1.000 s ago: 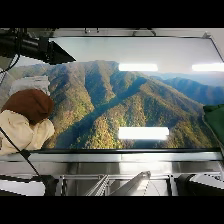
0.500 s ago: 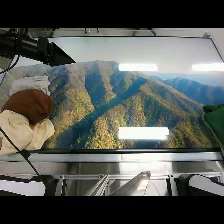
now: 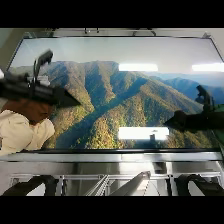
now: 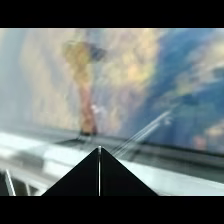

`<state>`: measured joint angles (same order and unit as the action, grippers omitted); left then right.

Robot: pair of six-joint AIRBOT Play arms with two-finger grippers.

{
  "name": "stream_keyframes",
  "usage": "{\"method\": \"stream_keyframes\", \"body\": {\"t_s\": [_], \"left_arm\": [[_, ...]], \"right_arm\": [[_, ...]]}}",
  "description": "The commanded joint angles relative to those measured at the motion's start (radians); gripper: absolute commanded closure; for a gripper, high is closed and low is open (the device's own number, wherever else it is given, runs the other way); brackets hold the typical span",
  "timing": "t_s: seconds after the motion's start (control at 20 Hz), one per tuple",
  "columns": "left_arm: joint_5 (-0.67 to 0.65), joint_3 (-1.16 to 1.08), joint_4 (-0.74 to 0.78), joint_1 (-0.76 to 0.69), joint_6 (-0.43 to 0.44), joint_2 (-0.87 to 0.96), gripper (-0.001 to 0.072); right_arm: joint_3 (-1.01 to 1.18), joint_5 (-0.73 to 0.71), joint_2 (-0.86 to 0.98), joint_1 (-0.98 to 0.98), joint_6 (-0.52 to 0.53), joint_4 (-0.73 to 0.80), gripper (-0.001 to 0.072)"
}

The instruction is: Fold the shirts.

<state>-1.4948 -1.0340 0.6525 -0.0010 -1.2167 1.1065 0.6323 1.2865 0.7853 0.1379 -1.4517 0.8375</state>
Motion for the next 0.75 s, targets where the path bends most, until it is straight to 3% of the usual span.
{"method": "stream_keyframes", "body": {"t_s": [0.0, 0.2, 0.7], "left_arm": [[0.124, 0.404, 0.038, 0.026, 0.024, -0.236, 0.0686], [0.131, 0.513, 0.026, 0.082, 0.031, -0.303, 0.0686], [0.133, 0.531, 0.028, 0.155, 0.03, -0.41, 0.0687]], "right_arm": [[-0.166, -0.121, -0.143, -0.098, 0.055, -0.072, 0.0696], [-0.165, -0.123, -0.143, -0.098, 0.065, -0.08, 0.0695], [-0.165, -0.12, -0.143, -0.098, 0.065, -0.082, 0.0695]]}}
